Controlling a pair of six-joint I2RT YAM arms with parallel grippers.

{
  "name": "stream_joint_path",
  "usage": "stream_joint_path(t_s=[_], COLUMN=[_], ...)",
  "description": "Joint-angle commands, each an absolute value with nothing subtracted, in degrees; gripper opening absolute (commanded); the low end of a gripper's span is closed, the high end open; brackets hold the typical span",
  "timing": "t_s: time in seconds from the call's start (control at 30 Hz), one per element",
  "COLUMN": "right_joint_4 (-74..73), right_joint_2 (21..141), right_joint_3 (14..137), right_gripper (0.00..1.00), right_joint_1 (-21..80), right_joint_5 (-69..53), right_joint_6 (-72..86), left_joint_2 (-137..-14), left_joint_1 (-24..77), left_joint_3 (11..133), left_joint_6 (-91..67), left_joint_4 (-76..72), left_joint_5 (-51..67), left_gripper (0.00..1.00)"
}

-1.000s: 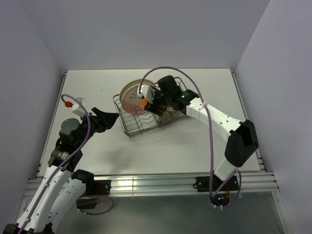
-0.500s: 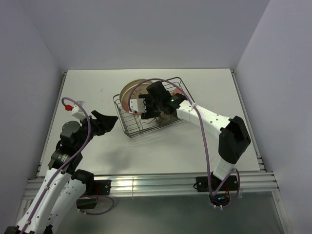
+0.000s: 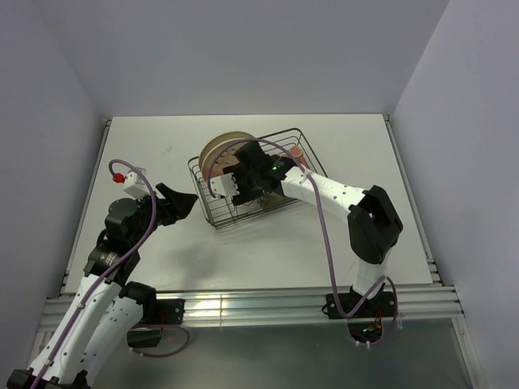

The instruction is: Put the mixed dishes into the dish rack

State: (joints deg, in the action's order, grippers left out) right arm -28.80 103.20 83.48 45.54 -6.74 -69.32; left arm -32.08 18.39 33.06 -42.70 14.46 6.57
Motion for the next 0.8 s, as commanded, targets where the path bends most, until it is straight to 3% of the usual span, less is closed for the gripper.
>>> stream_joint_path(t_s=[0.0,0.2,0.47,0.5,0.53,0.6,0.77], right_joint_4=[-28.1,-31.8,-33.0,-32.9,-32.8,-32.7,-32.3], right_joint_2=[104.1,107.7,108.9,108.9,108.9,108.9,108.2], right_joint_3=[87.3,90.8,91.0,91.1,91.2,91.4,91.8], right_gripper=[0.14,0.36,0.55,0.6,0.73,0.82,0.88], right_joint_1=[46.3,46.3,46.3,46.4,46.3,46.4,46.3], right_joint_5=[-6.9,-5.5,-5.4,-5.4,-5.4,-5.5,-5.7], right_joint_6=[-72.2,-75.1,-75.8,-75.7,-75.3,-74.9,-73.7], left_joint_2=[-32.1,-32.2,-31.3,-31.2,-30.9,-30.9,-31.2], left_joint_1=[18.0,17.8,17.7,17.7,17.6,17.6,17.5], left_joint_3=[33.0,32.3,31.6,31.6,31.5,31.3,31.6], left_joint_6=[-41.6,-42.0,-42.3,-42.3,-42.4,-42.5,-42.3], left_joint_4=[11.8,11.1,11.3,11.3,11.3,11.3,11.3], left_joint_5=[5.9,5.5,4.9,4.9,4.9,4.9,5.1], left_gripper=[0.7,0.7,0.7,0.7,0.7,0.7,0.7])
